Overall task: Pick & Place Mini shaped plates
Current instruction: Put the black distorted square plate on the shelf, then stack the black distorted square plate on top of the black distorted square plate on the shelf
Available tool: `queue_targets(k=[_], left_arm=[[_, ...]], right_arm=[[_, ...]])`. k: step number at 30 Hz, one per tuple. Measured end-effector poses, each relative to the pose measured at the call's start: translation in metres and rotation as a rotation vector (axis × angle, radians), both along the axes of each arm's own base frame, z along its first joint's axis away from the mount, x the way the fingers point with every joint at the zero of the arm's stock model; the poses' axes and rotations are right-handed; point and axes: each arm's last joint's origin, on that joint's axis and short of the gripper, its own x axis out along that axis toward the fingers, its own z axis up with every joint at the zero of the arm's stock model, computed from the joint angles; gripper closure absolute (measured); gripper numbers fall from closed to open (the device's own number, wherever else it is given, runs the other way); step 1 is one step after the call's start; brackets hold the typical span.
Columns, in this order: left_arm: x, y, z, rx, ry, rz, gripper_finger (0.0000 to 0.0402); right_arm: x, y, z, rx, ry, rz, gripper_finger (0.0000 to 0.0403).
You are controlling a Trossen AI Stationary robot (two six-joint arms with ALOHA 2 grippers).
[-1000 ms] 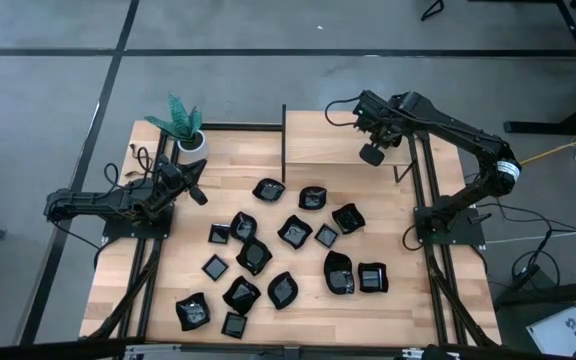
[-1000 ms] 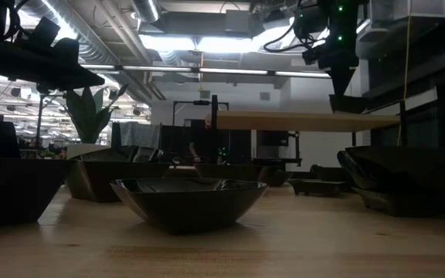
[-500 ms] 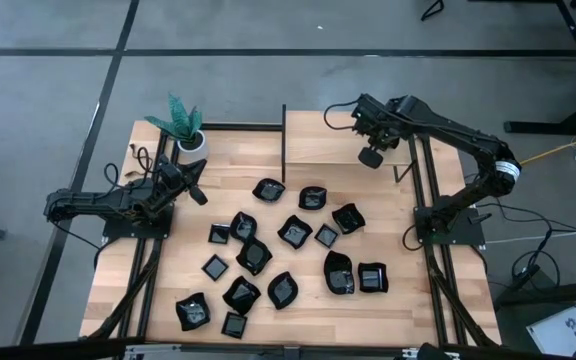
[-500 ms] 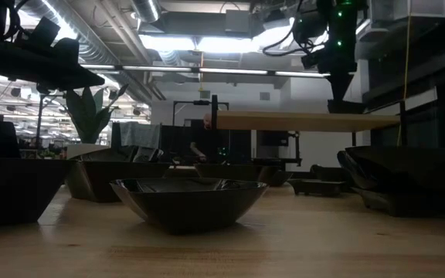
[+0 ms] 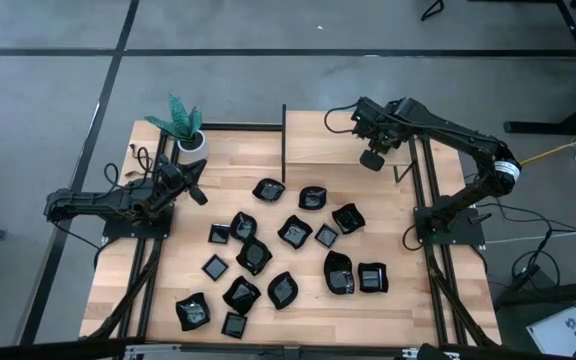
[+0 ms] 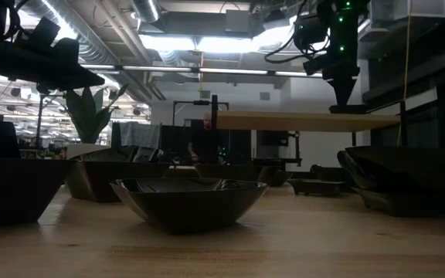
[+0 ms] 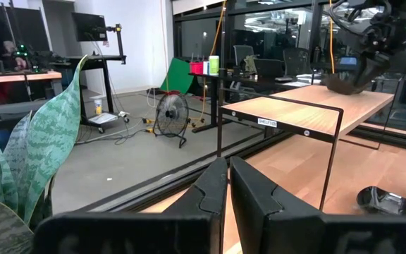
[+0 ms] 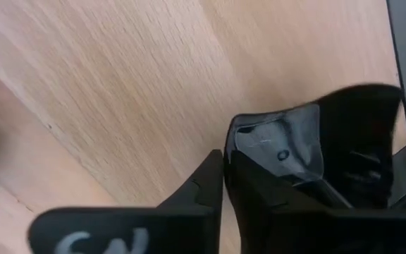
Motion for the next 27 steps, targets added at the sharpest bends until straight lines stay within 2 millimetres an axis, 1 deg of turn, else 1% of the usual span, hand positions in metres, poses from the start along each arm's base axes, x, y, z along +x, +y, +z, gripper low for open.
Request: queue_targets(k=[7, 13, 20, 27], left_arm=[[0.0, 0.0, 0.0, 0.0, 0.0, 0.0, 0.0386], [0.0, 0.0, 0.0, 0.0, 0.0, 0.0, 0.0386], [0.0, 0.0, 0.0, 0.0, 0.0, 0.0, 0.0386], [0.0, 0.0, 0.0, 0.0, 0.0, 0.0, 0.0386]], right_arm=[[0.0, 0.0, 0.0, 0.001, 0.001, 0.004, 0.0341], [0.003, -0.001, 0.014, 0.004, -0.06, 0.013, 0.0324], [0.006, 0.0, 0.029, 0.051, -0.162, 0.042, 0.0318], [0.011, 0.001, 0.036, 0.035, -0.211, 0.055, 0.0318]])
